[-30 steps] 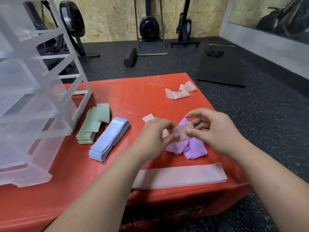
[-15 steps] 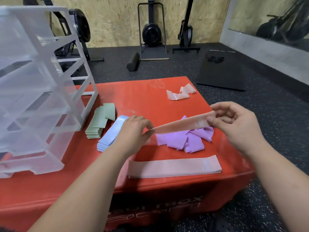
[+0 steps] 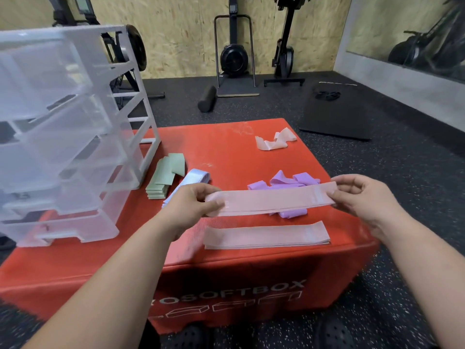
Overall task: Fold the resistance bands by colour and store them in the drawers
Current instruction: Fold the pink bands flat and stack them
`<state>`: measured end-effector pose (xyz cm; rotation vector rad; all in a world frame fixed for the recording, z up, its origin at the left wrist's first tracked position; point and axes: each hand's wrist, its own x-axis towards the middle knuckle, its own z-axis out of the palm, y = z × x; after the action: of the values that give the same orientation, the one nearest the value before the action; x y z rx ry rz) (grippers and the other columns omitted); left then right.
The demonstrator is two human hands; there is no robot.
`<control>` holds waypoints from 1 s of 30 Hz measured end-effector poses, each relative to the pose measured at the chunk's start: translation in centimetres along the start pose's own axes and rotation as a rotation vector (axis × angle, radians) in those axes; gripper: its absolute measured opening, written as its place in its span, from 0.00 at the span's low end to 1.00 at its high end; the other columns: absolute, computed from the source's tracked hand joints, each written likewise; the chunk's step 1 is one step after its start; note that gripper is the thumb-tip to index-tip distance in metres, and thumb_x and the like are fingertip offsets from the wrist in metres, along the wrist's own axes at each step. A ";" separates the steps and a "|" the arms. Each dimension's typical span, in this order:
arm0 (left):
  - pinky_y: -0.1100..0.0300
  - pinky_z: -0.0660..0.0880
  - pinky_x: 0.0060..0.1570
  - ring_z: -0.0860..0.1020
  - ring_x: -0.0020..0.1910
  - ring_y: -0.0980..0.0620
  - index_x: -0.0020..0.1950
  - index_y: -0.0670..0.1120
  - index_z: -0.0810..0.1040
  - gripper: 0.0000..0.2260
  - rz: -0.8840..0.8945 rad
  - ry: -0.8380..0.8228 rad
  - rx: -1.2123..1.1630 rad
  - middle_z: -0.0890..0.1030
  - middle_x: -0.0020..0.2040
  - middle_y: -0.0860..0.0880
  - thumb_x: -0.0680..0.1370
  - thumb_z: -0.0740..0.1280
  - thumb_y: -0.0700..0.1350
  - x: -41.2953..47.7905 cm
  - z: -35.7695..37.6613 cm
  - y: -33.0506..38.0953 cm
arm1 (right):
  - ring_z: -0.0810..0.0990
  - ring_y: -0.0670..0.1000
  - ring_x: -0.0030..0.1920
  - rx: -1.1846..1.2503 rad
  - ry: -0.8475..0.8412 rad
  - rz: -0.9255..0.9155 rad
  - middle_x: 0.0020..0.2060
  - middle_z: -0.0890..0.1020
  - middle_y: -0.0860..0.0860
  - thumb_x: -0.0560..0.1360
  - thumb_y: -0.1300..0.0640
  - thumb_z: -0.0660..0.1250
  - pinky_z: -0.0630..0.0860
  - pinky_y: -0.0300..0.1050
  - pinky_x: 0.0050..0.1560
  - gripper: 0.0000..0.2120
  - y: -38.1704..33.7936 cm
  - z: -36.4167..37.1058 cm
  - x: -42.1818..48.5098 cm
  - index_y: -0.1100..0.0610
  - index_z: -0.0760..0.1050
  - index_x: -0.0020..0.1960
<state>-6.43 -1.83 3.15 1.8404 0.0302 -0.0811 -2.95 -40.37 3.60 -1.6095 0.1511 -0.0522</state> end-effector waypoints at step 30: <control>0.58 0.74 0.47 0.81 0.50 0.50 0.61 0.52 0.85 0.12 0.192 0.000 0.907 0.84 0.50 0.55 0.77 0.71 0.47 0.0 4.6 -2.9 | 0.85 0.47 0.37 -0.148 -0.023 0.045 0.41 0.86 0.53 0.75 0.71 0.74 0.85 0.42 0.38 0.13 1.4 -0.2 -3.1 0.60 0.82 0.57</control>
<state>-6.81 -5.44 -0.87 2.7377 -0.2169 0.0529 -6.15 -40.18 2.35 -1.7532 0.1770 0.0127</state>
